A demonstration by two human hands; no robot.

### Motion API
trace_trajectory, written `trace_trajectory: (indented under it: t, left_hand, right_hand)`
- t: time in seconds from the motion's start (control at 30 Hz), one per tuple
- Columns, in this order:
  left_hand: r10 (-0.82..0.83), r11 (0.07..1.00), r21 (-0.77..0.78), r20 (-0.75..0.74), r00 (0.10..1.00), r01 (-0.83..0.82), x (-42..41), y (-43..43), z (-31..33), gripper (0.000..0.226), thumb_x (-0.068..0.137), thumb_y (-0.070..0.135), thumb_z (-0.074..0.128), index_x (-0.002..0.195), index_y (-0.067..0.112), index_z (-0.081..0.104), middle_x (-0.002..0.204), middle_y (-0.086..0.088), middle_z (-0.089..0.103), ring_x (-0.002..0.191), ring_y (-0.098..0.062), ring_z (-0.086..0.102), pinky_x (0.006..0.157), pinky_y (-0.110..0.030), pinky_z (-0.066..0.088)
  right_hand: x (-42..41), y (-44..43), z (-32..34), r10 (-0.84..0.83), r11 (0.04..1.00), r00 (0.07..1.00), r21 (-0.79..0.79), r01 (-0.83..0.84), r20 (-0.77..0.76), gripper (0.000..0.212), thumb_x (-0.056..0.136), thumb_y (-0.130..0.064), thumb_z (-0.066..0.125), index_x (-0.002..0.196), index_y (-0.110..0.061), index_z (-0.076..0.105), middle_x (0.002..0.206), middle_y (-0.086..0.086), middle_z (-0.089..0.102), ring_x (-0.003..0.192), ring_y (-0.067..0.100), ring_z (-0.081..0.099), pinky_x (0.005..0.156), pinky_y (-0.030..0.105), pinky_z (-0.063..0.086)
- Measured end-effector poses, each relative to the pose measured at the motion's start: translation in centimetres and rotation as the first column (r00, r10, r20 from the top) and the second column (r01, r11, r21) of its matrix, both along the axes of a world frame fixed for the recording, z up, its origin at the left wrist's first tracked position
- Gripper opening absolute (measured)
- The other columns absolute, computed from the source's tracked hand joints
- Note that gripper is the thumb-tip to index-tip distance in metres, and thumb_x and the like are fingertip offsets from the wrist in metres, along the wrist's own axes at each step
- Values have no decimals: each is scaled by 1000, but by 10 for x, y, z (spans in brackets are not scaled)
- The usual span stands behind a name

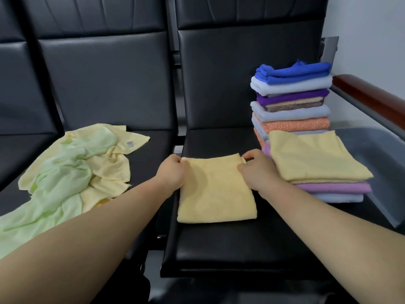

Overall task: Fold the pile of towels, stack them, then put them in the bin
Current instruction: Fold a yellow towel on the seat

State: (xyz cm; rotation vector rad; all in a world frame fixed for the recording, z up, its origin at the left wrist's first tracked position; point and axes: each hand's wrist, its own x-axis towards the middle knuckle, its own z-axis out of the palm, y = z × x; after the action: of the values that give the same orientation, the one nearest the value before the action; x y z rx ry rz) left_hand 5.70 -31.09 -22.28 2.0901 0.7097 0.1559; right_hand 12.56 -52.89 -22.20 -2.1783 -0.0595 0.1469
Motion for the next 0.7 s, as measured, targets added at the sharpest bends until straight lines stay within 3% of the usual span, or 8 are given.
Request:
trace_trajectory:
  t: [0.07, 0.23, 0.37, 0.47, 0.53, 0.6, 0.7]
  left_hand:
    - [-13, 993, 119, -23, 1000, 15, 9, -1, -8, 27, 101, 23, 41, 107, 2, 57, 91, -3, 57, 77, -18, 48, 63, -30, 41]
    - [-30, 946, 320, -99, 995, 60, 16, -3, -21, 23, 104, 30, 41, 103, 9, 49, 91, -2, 59, 73, -15, 52, 59, -32, 37]
    - [-15, 952, 295, -230, 973, 84, 14, -1, -19, 33, 104, 41, 42, 111, 9, 43, 93, 0, 56, 74, -13, 52, 59, -33, 37]
    - [-58, 955, 250, -368, 928, 159, 10, -5, -15, 31, 102, 38, 45, 116, 10, 50, 91, 1, 55, 76, -14, 53, 59, -29, 39]
    - [-62, 968, 203, -370, 927, 146, 5, -10, -12, 22, 102, 30, 45, 112, 11, 52, 90, 0, 54, 74, -14, 52, 59, -28, 39]
    - [-61, 983, 152, -280, 958, 107, -3, -13, -8, 16, 103, 26, 42, 103, 13, 51, 91, -1, 54, 74, -13, 49, 58, -28, 37]
    - [-39, 993, 106, -34, 999, 43, -14, -22, 10, 24, 105, 26, 38, 82, 18, 40, 83, 3, 47, 69, -13, 42, 58, -31, 33]
  right_hand:
    - [9, 4, -10, 7, 996, 1000, -88, -5, 28, 27, 95, -18, 63, 122, -23, 59, 104, -4, 63, 87, 13, 60, 60, 25, 42]
    - [17, 10, -19, 27, 969, 999, -246, -17, 35, 30, 99, -24, 62, 128, -18, 55, 100, -5, 58, 85, 15, 57, 55, 24, 38]
    - [12, 13, -9, 66, 872, 992, -477, -110, -108, 44, 102, -42, 52, 132, -10, 51, 85, -4, 48, 70, 12, 49, 52, 28, 35]
    - [6, 16, -1, 193, 754, 954, -586, -295, -231, 45, 104, -47, 41, 128, -12, 56, 88, -2, 54, 75, 15, 55, 65, 31, 45]
    - [3, 19, -1, 248, 732, 940, -591, -340, -234, 33, 105, -40, 40, 109, -12, 57, 89, 0, 56, 77, 16, 57, 65, 31, 45]
    - [-1, 20, -2, 235, 782, 949, -538, -314, -212, 26, 105, -33, 43, 100, -11, 56, 89, 1, 58, 77, 16, 59, 59, 30, 41]
    - [-8, 14, 6, 169, 924, 974, -320, -209, -148, 22, 106, -35, 48, 115, -14, 48, 92, -1, 54, 77, 13, 54, 57, 29, 38]
